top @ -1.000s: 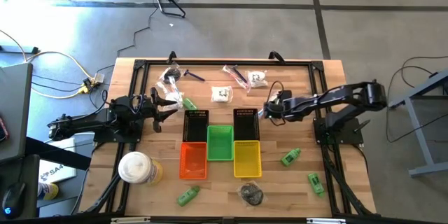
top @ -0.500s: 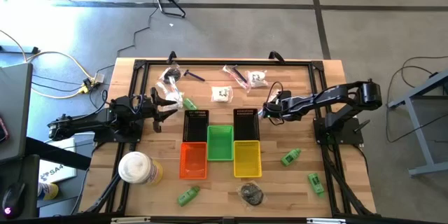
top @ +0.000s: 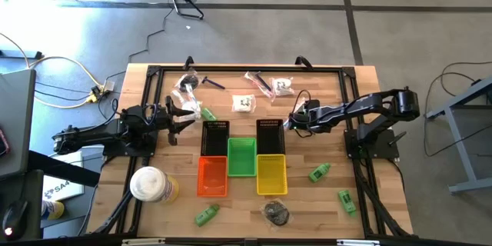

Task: Pick & Place Travel size toiletries
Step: Put the green shampoo into the right black bin

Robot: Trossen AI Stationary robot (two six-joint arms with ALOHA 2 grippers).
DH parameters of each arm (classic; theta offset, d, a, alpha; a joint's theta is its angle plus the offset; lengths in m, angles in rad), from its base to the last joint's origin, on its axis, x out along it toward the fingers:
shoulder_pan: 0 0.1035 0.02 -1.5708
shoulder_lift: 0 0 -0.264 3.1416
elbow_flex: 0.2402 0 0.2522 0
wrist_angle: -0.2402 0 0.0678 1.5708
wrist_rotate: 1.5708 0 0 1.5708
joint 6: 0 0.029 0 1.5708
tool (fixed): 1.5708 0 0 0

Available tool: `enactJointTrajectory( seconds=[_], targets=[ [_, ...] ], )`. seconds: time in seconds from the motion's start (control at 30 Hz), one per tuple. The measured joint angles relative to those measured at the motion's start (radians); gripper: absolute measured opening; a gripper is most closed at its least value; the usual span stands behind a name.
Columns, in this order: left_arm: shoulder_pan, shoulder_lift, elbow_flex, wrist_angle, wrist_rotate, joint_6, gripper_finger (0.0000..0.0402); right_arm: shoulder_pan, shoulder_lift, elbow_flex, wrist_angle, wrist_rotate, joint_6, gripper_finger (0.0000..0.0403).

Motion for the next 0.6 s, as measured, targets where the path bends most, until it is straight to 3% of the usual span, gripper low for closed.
enactJointTrajectory(
  seconds=[0.17, 0.6],
  targets=[
    [0.0, 0.0, 0.0, 0.0, 0.0, 0.0, 0.0152, 0.0, 0.0, 0.0, -0.001, -0.001, 0.0, 0.0194],
    [0.0, 0.0, 0.0, 0.0, 0.001, 0.0, 0.0152, 0.0, 0.0, 0.0, -0.001, 0.0, -0.026, 0.0182]
  ],
)
